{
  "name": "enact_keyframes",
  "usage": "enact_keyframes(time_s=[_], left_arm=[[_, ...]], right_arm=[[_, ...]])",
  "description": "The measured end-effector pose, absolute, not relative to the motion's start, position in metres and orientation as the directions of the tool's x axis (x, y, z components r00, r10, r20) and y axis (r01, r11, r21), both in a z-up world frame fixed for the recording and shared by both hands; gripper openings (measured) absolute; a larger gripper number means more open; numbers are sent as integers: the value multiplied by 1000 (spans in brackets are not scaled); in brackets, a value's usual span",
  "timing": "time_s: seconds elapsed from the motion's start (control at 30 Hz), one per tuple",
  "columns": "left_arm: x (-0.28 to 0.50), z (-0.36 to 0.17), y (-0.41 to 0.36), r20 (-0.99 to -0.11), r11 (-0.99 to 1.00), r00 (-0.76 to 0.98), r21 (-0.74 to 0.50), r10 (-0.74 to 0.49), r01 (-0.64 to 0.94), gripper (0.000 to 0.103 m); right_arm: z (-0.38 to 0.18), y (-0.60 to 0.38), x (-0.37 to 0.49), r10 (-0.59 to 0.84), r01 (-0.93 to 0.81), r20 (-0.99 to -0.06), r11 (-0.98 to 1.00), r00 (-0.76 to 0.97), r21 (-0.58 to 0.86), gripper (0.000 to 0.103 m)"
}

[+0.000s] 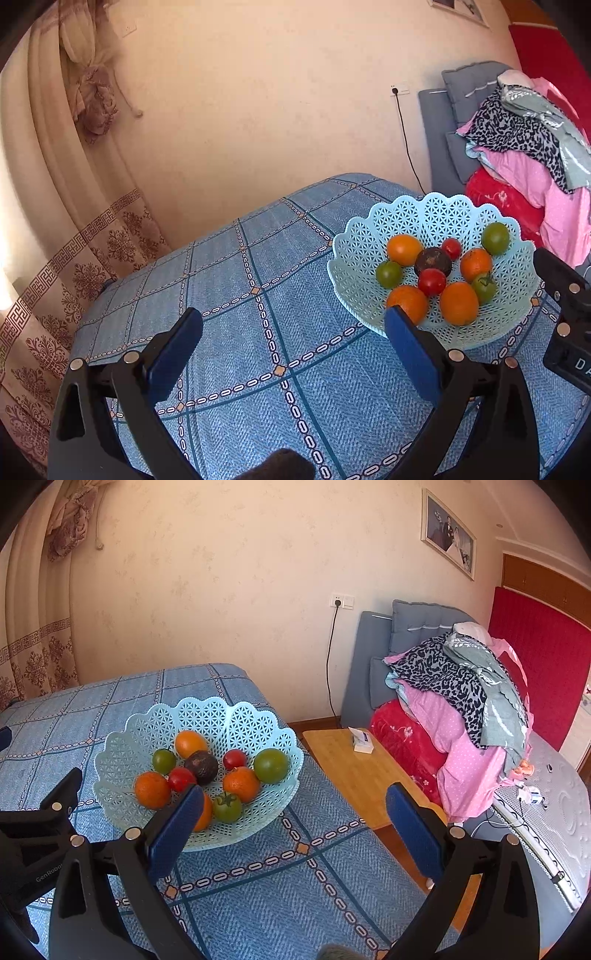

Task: Organize fruits

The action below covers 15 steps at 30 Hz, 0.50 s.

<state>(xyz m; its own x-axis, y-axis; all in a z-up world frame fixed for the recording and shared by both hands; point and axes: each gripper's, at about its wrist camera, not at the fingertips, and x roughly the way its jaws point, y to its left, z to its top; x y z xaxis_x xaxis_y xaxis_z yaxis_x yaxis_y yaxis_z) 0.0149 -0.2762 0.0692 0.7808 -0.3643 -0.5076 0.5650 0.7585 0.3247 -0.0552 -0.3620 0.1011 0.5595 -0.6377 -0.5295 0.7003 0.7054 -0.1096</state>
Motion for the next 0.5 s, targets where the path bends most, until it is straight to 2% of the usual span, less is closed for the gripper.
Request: enact_keyframes(time_s=[0.5], left_arm=[[16, 60, -281, -519, 759, 785, 343, -338, 553, 98]], right_arm=[[93, -360, -47, -623, 687, -546, 717, 560, -114, 100]])
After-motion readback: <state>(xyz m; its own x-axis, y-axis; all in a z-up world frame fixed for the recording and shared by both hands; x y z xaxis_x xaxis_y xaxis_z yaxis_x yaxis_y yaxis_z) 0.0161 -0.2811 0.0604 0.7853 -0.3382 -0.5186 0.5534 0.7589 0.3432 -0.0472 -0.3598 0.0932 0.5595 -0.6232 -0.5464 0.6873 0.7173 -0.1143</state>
